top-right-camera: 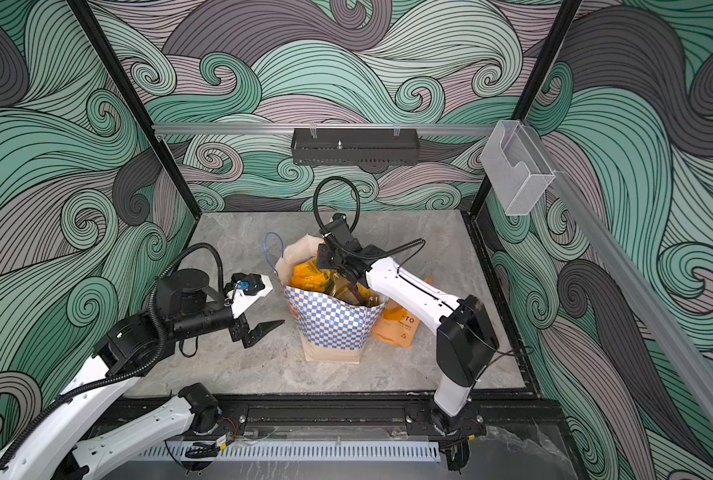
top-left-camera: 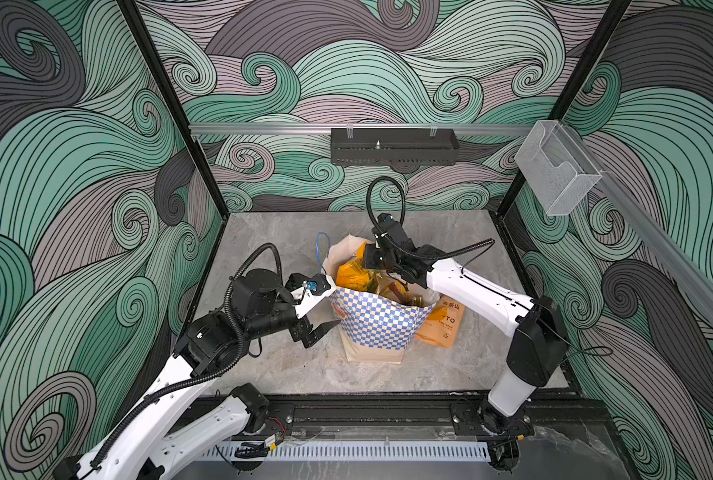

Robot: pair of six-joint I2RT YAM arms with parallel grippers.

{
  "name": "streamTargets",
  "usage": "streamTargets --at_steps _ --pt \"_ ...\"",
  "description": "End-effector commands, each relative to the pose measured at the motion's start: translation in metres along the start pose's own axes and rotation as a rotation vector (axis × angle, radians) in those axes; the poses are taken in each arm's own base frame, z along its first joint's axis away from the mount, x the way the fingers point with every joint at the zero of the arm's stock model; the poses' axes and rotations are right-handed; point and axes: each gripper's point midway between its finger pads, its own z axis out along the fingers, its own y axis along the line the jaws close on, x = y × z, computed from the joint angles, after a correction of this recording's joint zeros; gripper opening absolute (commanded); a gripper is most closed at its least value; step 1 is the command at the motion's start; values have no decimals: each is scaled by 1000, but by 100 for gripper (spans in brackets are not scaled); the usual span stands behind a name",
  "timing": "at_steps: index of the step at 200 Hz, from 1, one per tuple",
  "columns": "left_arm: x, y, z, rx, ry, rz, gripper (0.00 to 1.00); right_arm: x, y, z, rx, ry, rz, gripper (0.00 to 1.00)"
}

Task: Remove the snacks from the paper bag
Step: 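Grasp the yellow LOTTE candy bag with the right gripper inside the bag, then lift the yellow candy bag up out of the paper bag with the right gripper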

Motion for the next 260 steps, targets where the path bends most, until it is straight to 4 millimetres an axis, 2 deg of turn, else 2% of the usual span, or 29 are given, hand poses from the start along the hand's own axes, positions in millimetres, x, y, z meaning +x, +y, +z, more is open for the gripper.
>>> streamTargets --at_steps 1,54,98,143,190,220,260 --pt "-15 8 -6 -50 -53 20 99 -31 7 -32 -39 -100 16 0" --pt "-26 12 1 -48 -94 24 99 -51 15 -63 -75 -167 -14 0" --pt "-38 11 -2 -39 -148 4 99 -66 24 -89 -124 -215 -28 0" --pt "-55 5 -15 -20 -253 11 99 -82 44 -122 -205 -269 -48 0" --pt "-68 15 -25 -80 -334 -50 99 -101 68 -158 -280 -339 -87 0" --pt "-77 14 -31 -73 -382 -85 99 -113 89 -186 -338 -391 -114 0" --pt "-90 15 -42 -60 -428 -134 99 -137 105 -225 -387 -482 -137 0"
